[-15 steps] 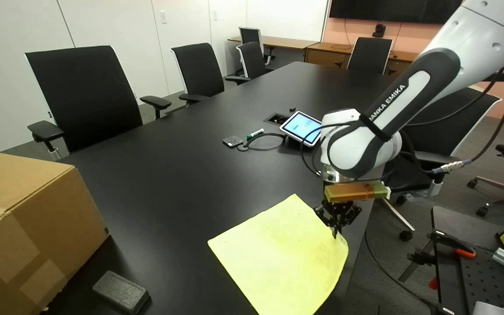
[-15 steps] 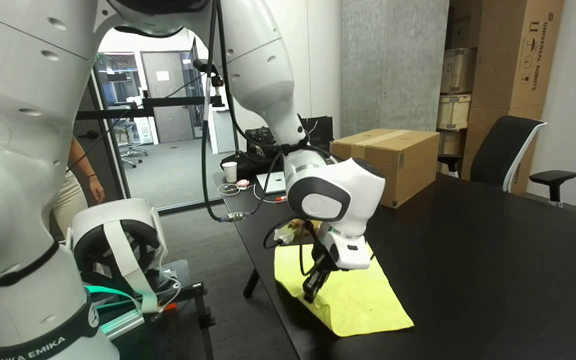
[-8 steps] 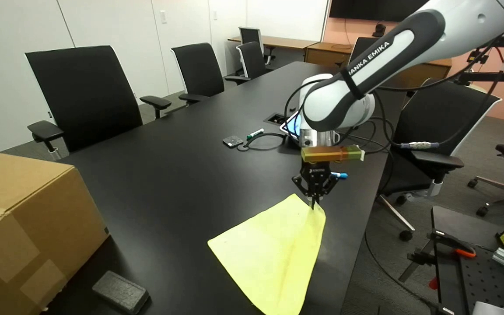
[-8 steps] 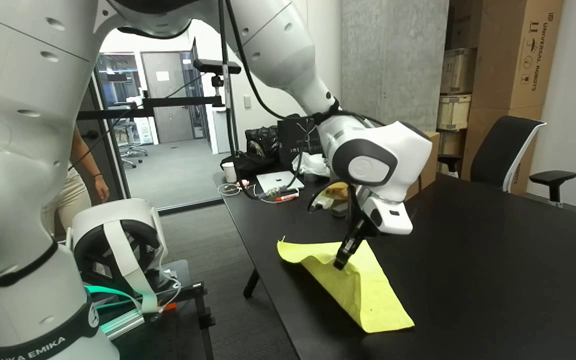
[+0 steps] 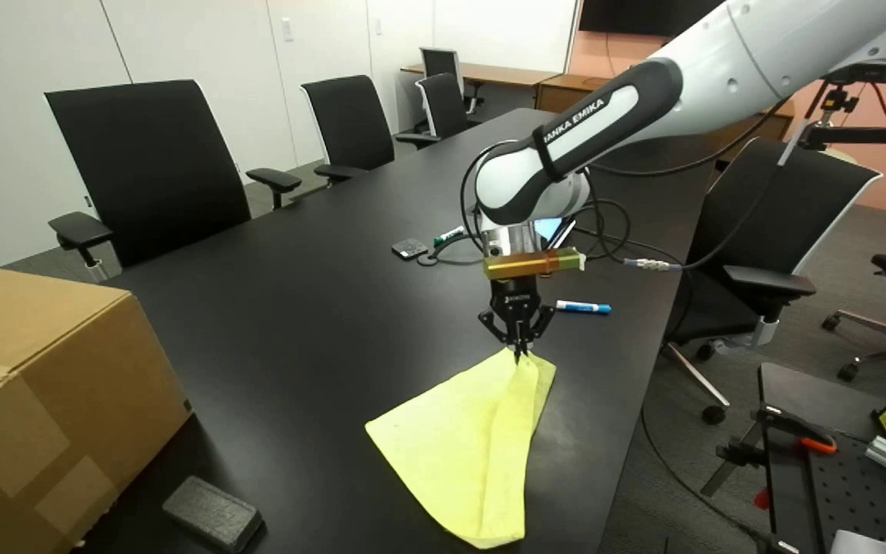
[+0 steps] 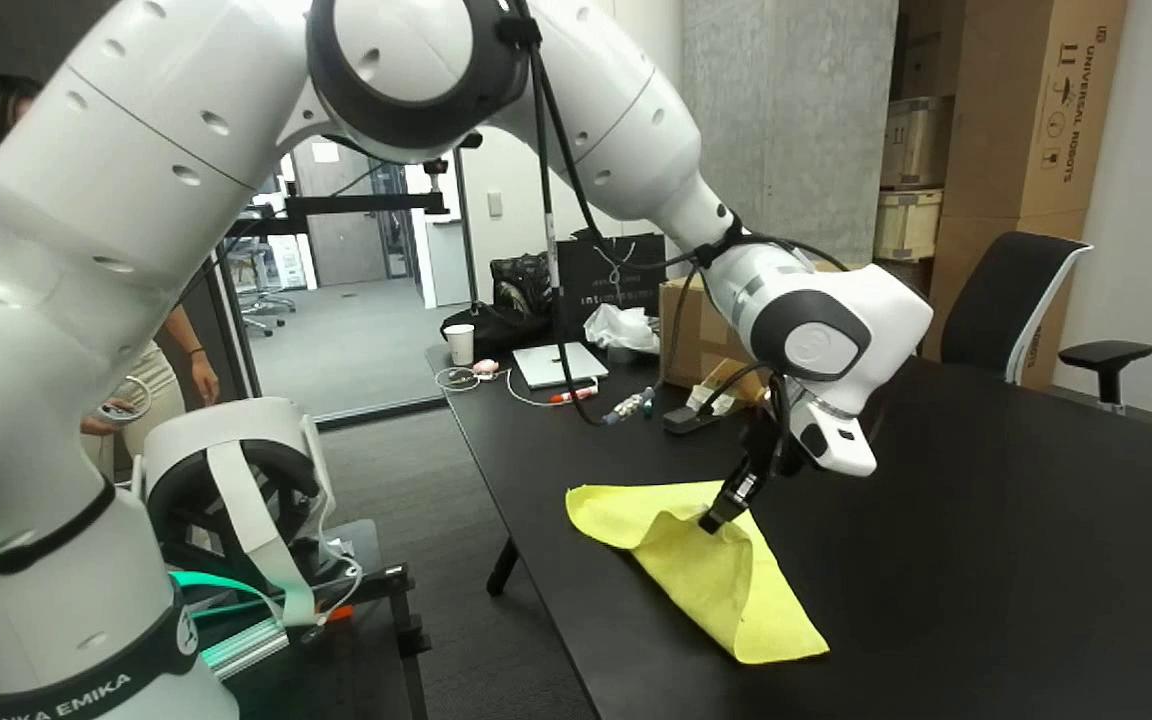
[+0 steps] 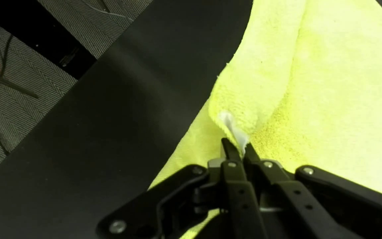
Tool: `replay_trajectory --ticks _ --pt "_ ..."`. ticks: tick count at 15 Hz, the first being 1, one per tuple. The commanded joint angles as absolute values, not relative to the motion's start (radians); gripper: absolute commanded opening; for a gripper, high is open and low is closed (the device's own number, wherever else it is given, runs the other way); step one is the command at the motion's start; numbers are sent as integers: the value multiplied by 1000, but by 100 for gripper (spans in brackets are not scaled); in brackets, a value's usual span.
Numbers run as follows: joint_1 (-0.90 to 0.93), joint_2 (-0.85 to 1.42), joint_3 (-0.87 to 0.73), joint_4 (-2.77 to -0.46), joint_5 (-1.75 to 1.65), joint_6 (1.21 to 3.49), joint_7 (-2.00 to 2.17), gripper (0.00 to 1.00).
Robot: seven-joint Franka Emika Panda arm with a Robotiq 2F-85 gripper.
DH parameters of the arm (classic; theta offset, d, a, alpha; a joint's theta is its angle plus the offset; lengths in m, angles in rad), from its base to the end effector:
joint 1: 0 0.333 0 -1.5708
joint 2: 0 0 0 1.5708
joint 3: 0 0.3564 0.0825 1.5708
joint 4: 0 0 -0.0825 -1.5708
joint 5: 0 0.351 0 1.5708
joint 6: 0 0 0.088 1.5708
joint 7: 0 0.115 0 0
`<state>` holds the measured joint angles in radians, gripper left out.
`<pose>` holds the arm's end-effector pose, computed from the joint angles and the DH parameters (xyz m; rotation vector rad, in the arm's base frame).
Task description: Fold the towel in half
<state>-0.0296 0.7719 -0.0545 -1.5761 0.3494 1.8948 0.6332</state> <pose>0.6481 -0.0217 0.2046 -2.6306 1.2688 0.7449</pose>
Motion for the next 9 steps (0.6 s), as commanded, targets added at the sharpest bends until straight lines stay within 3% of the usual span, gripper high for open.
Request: replay_trajectory --ticks 1,9 --pt "-55 922 -56 -1385 372 1797 668 8" --pt "-83 926 -102 -1408 385 1952 766 8"
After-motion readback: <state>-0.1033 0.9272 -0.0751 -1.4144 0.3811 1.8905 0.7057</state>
